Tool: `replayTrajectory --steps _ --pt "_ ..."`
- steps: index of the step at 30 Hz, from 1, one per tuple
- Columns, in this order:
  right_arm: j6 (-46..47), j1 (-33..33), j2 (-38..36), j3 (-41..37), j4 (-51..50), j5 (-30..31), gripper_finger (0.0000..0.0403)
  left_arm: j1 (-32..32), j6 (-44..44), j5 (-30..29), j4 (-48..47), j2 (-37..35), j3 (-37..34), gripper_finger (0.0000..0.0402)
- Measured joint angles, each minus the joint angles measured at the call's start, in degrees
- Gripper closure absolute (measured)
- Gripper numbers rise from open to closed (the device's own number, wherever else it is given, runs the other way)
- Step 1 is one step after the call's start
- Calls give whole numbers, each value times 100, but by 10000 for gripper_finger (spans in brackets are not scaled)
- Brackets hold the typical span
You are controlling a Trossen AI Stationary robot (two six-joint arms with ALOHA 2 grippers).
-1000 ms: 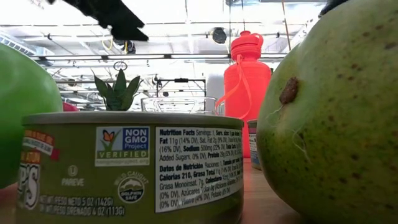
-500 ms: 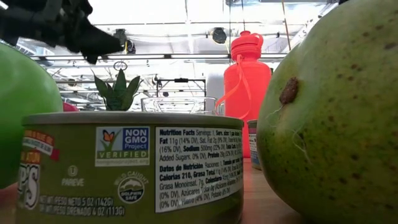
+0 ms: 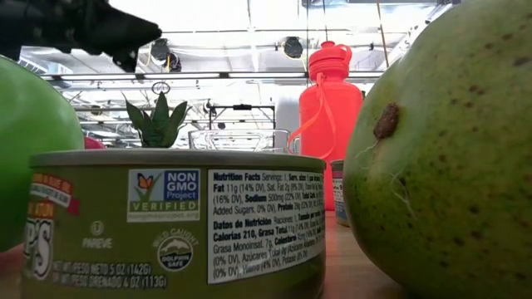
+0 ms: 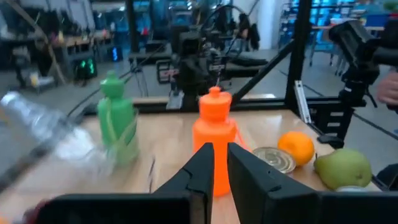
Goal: Pick & Place Food Item
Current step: Adjust the orange water bottle
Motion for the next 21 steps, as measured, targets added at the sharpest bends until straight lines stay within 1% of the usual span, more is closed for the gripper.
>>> replayTrajectory --steps 2,5,8,10,12,15,18,21 --pt "-3 231 108 142 -52 194 402 -124 151 -33 458 260 0 351" --pt "-98 802 351 316 -91 450 402 -226 152 -38 910 592 4 351" --pt "-286 1498 747 556 10 1208 402 -227 82 -40 1109 795 28 350" --pt "-380 1928 1091 658 -33 1824 402 -227 22 -39 1093 865 72 350" --pt "-372 2302 1470 719 50 2276 402 -227 4 -35 1090 922 98 350" --pt "-22 2791 2086 739 749 2712 402 -227 3 -33 1054 981 107 350" --pt "187 3201 2734 734 1262 2976 402 -215 4 -36 1049 987 107 350" --pt "379 3477 3337 734 1845 3218 402 -212 5 -38 1044 988 107 350"
